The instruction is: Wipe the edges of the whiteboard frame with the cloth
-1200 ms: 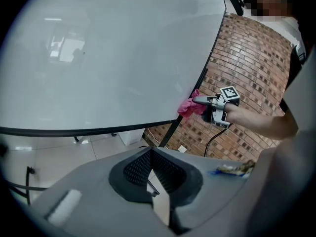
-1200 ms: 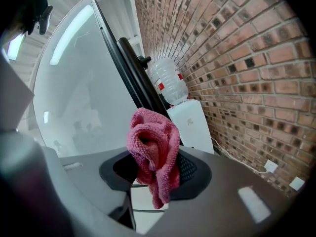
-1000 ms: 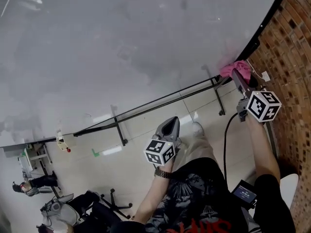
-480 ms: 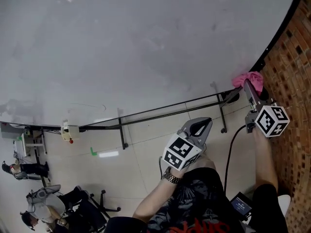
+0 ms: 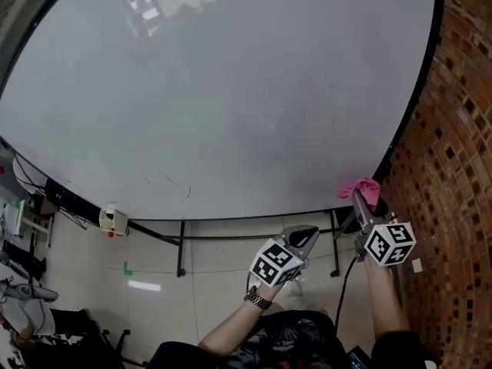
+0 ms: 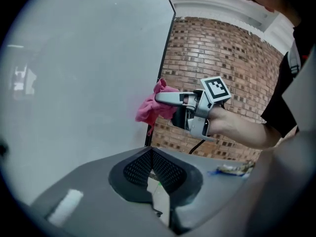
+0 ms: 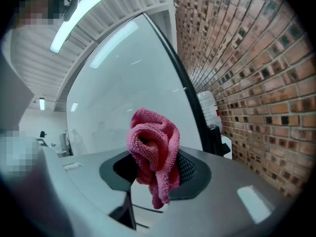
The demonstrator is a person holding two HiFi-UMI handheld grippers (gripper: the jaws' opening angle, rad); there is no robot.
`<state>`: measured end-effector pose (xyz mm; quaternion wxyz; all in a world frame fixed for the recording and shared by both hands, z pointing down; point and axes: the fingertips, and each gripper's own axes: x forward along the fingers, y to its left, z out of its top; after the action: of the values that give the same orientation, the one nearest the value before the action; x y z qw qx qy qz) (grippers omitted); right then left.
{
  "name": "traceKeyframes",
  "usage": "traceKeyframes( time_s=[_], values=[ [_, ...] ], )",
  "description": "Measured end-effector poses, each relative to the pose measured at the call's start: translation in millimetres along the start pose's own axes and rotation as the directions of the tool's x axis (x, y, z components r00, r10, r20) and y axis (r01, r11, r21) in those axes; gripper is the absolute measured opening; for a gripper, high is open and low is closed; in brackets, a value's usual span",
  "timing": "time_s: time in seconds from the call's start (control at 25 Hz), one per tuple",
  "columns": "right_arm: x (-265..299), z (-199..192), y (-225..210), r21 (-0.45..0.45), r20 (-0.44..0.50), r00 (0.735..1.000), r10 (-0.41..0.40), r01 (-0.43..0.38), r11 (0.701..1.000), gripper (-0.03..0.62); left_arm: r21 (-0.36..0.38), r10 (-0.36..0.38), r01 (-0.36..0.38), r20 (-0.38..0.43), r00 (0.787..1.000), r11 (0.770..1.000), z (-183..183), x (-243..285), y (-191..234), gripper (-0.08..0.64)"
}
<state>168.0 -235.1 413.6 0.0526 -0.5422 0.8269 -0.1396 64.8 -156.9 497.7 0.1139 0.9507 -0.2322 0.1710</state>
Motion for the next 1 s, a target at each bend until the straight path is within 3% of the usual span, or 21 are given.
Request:
traceKeyframes(
  time_s=[0.24, 0.36, 0.48, 0.6, 0.76, 0.84, 1.0],
  values=[
    [-33, -26, 62, -0.009, -0.025, 0.998, 0.064, -0.064, 0.998, 0.15, 0.035, 0.062, -0.064, 0.063, 0.996, 0.997, 15, -38, -22, 0.002],
    [-65, -13, 77, -0.007, -0.032, 0.996, 0.082, -0.082, 0.997, 0.15, 0.03, 0.089, -0.093, 0.111, 0.99, 0.995, 38, -50, -55, 0.002],
    [-102, -2, 109, -0.079, -0.037, 0.994, 0.107, -0.109, 0.991, 0.15, 0.034, 0.107, -0.115, 0.176, 0.979, 0.993, 54, -77, -92, 0.002],
    [-140, -33, 160, -0.159, -0.076, 0.988, 0.138, -0.148, 0.976, 0.15, 0.009, 0.105, -0.11, 0.216, 0.971, 0.994, 22, -115, -124, 0.002],
    [-211, -87, 189, -0.158, -0.183, 0.975, 0.123, -0.153, 0.976, 0.151, -0.066, 0.011, 0.001, 0.188, 0.982, 0.998, -27, -120, -192, 0.002],
    [-235, -97, 197, -0.161, -0.206, 0.972, 0.114, -0.149, 0.976, 0.15, -0.083, -0.016, 0.031, 0.17, 0.985, 0.996, -37, -119, -217, 0.002],
    [-255, -90, 194, -0.158, -0.17, 0.978, 0.118, -0.145, 0.977, 0.15, -0.05, -0.023, 0.031, 0.143, 0.989, 0.998, -37, -113, -232, 0.002]
  ],
)
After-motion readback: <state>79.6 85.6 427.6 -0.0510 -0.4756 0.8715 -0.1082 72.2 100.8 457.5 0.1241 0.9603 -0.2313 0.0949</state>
